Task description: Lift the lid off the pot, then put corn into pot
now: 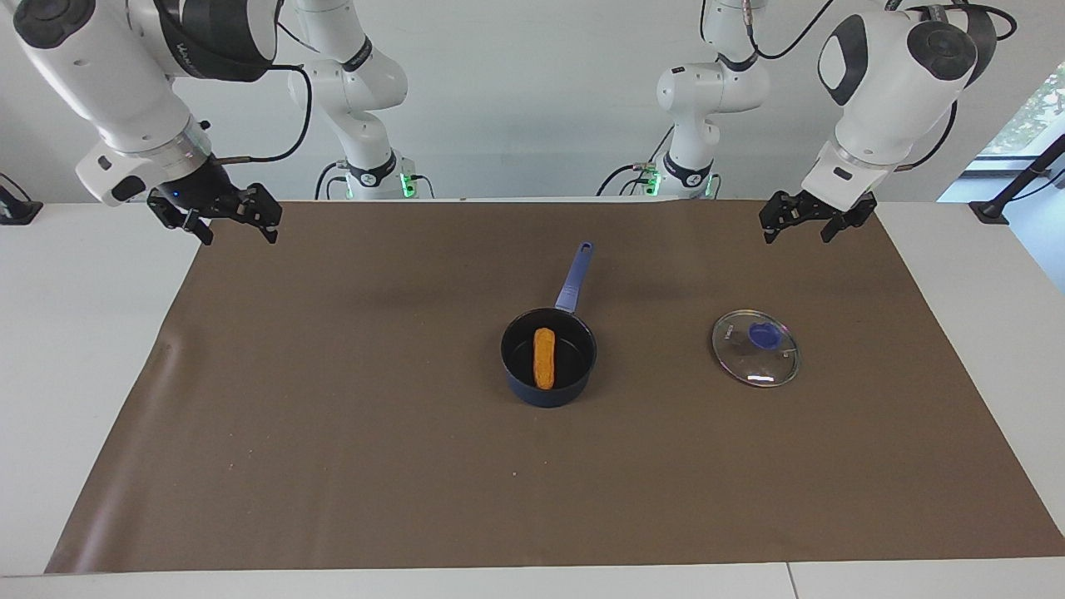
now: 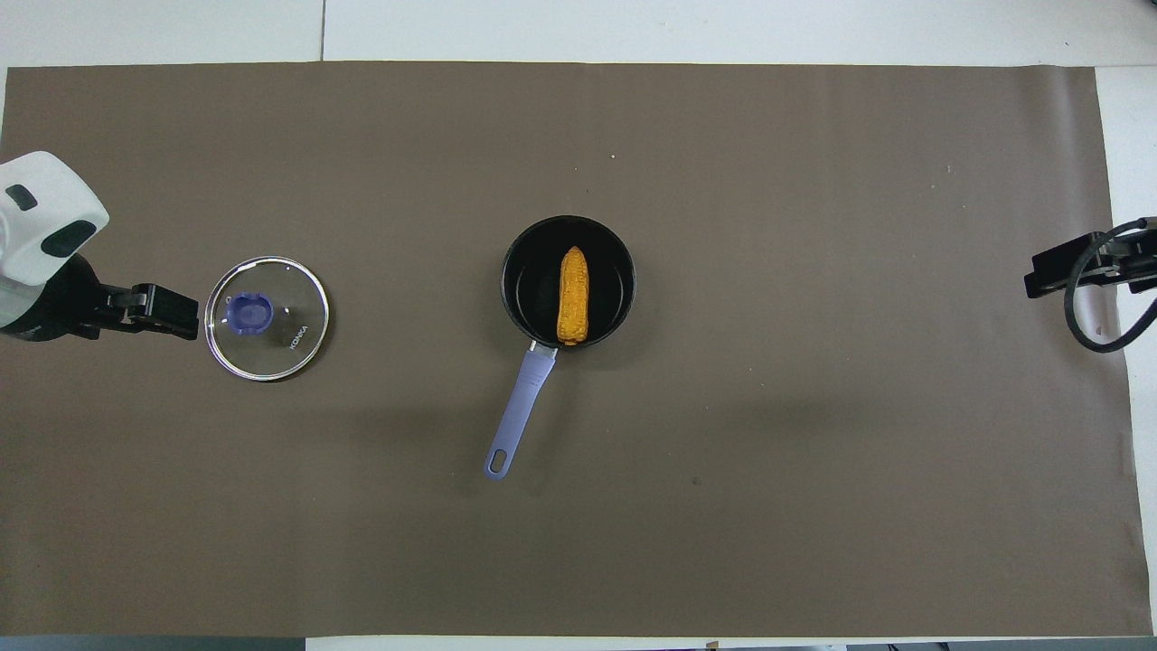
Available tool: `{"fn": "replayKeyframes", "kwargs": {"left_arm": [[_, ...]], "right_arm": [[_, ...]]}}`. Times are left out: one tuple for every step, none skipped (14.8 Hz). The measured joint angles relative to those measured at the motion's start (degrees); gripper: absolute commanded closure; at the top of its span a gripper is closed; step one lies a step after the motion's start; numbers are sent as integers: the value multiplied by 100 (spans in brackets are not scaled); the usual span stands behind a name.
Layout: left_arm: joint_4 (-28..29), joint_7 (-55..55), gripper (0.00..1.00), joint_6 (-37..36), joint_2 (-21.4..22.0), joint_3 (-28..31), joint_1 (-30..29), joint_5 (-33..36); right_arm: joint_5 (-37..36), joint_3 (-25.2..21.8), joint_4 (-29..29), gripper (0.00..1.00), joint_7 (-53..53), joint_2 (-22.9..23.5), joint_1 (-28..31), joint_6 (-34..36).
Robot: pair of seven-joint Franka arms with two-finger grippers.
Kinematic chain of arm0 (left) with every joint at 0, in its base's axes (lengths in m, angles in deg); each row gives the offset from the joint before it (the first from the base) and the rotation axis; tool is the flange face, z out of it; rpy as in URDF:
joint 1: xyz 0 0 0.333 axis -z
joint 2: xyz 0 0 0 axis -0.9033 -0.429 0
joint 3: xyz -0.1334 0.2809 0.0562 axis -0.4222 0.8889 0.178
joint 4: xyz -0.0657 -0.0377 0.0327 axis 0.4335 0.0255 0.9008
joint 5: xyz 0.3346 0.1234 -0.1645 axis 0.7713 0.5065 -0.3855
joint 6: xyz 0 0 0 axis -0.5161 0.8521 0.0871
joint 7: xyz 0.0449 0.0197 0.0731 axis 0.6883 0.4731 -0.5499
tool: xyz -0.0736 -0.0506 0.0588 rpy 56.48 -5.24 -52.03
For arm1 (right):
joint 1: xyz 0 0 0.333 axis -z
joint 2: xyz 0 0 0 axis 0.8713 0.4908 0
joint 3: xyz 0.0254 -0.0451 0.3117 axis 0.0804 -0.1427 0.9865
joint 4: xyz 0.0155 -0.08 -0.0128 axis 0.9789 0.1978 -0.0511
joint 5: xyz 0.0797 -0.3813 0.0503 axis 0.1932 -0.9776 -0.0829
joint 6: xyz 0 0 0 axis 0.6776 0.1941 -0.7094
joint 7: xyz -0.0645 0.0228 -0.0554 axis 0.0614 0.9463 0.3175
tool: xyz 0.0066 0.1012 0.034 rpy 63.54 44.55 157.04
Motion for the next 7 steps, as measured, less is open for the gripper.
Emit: {"fn": "replayKeyframes", "kwargs": {"left_arm": [[-72, 0, 0, -39, -33, 31, 24, -9], [-211, 2, 0, -128, -77, 35, 28, -12], [-378, 3, 0, -253, -130, 35, 30, -13], [-525, 4, 0, -334, -189, 33, 33, -18], [-577, 11, 0, -341, -215, 32, 34, -38], [-597, 21, 0, -340, -225, 32, 34, -74], [-605, 25, 0, -339, -227, 32, 34, -105]], "right_arm": [[-14, 15, 0, 0, -37, -44, 0, 9], [-24, 33, 0, 0, -52, -81, 1, 10], [-41, 65, 0, 0, -55, -107, 17, 21], [-50, 149, 1, 0, -59, -111, 93, 62], [-51, 249, 5, 0, -61, -110, 185, 93], [-53, 321, 6, 0, -61, -111, 247, 103], [-55, 350, 6, 0, -61, -112, 270, 105]]}}
